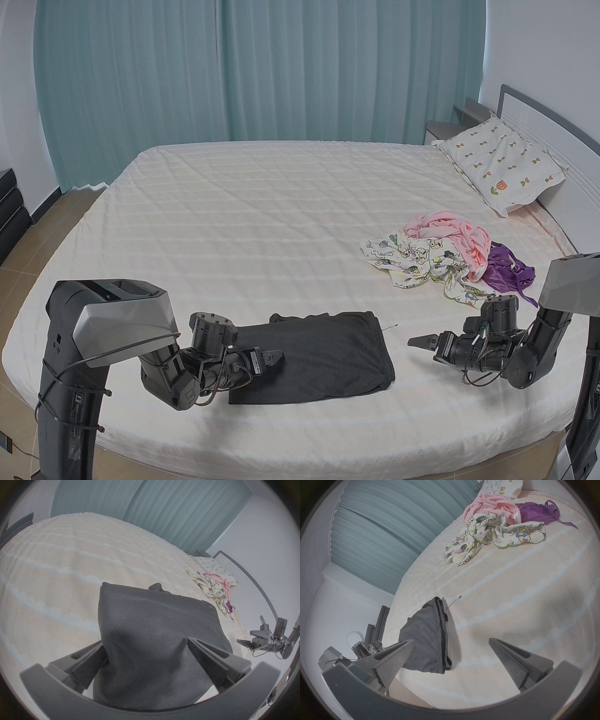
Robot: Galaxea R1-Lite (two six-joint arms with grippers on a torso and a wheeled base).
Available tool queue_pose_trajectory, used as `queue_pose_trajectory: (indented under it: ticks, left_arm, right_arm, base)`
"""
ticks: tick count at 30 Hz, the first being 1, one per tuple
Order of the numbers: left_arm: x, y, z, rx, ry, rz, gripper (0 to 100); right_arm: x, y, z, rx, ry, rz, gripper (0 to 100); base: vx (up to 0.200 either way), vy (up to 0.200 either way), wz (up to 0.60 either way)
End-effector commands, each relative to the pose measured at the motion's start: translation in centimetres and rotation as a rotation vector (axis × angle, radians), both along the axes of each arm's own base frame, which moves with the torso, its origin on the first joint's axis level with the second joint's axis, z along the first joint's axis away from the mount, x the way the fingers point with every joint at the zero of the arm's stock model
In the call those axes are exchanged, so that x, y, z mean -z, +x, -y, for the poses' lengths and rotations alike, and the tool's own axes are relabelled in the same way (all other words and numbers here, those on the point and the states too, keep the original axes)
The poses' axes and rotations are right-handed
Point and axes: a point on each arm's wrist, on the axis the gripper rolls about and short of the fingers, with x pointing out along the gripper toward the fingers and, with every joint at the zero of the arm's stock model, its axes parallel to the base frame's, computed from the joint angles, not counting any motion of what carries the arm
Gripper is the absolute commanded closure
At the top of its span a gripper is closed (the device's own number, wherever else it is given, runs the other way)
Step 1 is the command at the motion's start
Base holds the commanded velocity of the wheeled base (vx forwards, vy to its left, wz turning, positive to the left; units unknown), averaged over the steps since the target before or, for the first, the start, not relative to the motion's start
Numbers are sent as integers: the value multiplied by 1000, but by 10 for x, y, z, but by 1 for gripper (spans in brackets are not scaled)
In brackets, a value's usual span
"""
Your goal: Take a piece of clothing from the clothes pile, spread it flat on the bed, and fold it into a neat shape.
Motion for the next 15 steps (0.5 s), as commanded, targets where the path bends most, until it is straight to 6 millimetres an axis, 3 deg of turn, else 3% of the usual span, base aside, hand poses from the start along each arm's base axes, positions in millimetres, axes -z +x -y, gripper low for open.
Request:
queue_pose_trajectory:
  ticks: [1, 5, 6, 15]
  left_arm:
    - [6, 0, 0, 1, 6, -14, 0]
    - [4, 0, 0, 1, 1, -8, 0]
    - [4, 0, 0, 1, 2, -10, 100]
    - [-2, -3, -1, -12, 8, -14, 100]
  right_arm:
    - [1, 0, 0, -1, 1, -4, 0]
    - [1, 0, 0, -1, 1, -5, 0]
    - [1, 0, 0, -1, 1, -5, 0]
    - [3, -2, 1, -1, 0, -15, 0]
  base:
    - [0, 0, 0]
    - [0, 0, 0]
    - [0, 0, 0]
    - [0, 0, 0]
